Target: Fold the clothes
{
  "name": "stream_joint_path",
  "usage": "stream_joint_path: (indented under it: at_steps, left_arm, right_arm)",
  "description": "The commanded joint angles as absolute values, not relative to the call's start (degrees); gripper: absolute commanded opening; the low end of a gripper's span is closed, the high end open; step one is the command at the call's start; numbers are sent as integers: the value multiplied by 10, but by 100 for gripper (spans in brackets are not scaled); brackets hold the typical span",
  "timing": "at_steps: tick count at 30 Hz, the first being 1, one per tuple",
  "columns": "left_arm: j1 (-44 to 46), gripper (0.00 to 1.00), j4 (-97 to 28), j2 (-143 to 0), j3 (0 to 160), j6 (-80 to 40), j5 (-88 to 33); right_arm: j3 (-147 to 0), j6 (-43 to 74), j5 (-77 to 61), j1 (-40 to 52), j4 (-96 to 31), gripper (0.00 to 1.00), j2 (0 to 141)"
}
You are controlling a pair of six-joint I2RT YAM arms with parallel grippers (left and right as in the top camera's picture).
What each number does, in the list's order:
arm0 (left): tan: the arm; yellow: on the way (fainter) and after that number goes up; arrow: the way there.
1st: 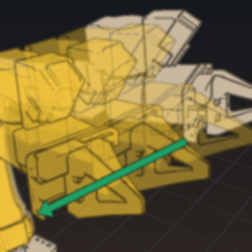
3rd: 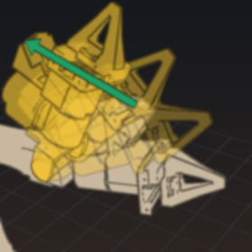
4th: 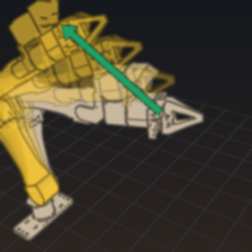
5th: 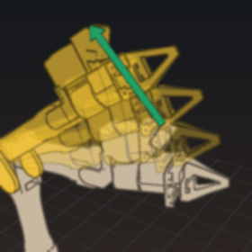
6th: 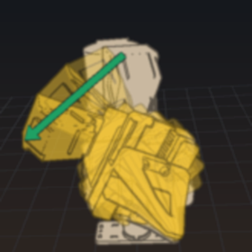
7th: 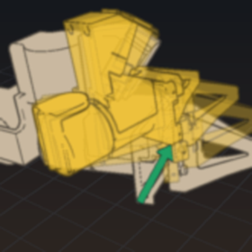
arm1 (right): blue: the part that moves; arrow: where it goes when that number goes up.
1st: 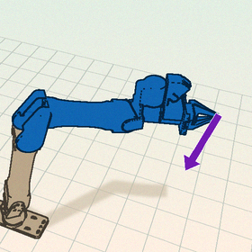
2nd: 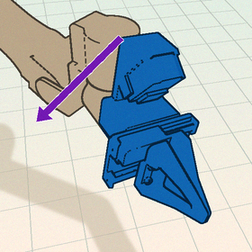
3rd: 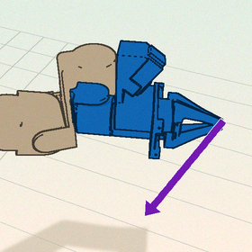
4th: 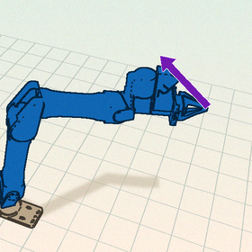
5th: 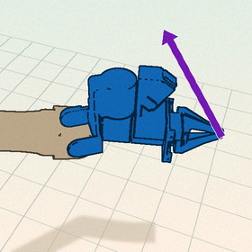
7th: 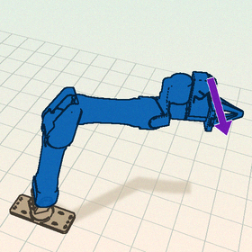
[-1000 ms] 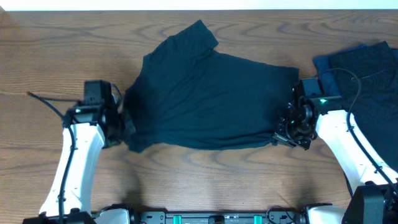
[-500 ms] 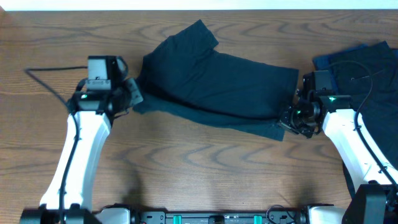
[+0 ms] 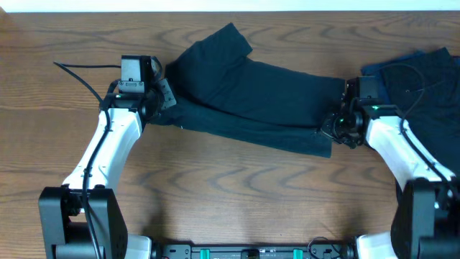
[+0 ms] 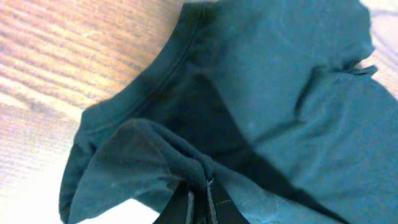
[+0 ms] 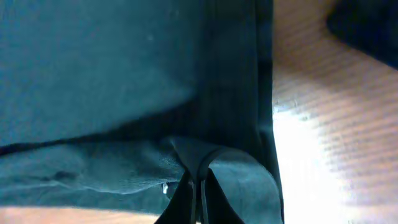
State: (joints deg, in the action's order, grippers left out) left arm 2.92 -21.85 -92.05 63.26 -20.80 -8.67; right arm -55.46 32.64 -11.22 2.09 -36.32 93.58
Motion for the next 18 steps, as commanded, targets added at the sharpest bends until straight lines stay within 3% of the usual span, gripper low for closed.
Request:
stream_joint_path:
  at_steps: [1,18]
  left_arm:
    - [30,6,-215,-921,651,-206,-86]
    - [82,6,-135,-955,657,-187,-72]
  right_arm:
    - [-565,337,-91,12,-356,1,946]
    - [-564,338,-53,9,-338,1,948]
